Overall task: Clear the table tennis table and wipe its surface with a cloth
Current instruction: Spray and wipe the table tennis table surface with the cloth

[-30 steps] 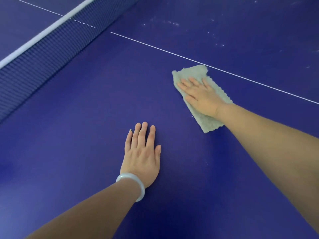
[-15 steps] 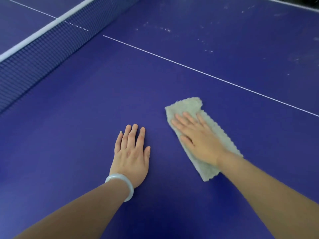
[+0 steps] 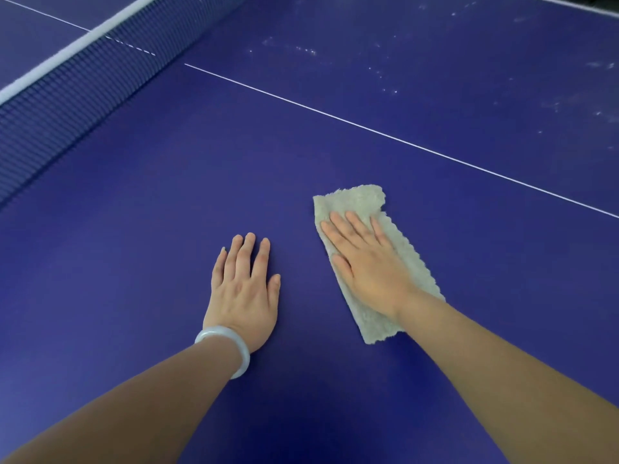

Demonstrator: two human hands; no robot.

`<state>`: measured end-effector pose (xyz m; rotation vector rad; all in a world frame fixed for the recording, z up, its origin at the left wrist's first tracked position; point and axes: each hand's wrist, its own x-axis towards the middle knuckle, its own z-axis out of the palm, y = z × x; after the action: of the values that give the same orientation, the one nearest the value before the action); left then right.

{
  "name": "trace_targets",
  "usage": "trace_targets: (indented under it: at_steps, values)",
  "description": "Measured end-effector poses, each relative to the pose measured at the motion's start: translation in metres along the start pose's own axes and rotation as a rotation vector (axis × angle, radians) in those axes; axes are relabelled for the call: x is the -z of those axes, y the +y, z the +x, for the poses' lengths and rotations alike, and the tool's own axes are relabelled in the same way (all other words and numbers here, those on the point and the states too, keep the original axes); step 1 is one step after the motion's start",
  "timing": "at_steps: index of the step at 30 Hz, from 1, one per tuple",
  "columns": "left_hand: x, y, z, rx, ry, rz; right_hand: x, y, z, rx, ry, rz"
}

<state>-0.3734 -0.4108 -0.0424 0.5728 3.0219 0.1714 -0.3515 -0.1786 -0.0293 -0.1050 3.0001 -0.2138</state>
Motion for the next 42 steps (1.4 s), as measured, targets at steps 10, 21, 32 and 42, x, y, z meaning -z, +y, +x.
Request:
trace_targets:
  at_steps: [10, 21, 32, 42]
  values:
    - [0.0, 0.003, 0.0, 0.007, 0.001, 0.025, -0.002, 0.094, -0.094, -0.571, 0.043, -0.022]
    - [-0.001, 0.002, 0.0, -0.008, -0.005, 0.051, 0.018, 0.058, 0.111, -0.457, 0.042, 0.034]
    - [0.0, 0.0, 0.0, -0.022, -0.008, 0.048, 0.022, -0.012, 0.168, 0.04, -0.01, 0.004]
    - [0.0, 0.0, -0.001, 0.0, 0.016, -0.028, 0.021, 0.15, -0.035, -0.358, 0.039, 0.027]
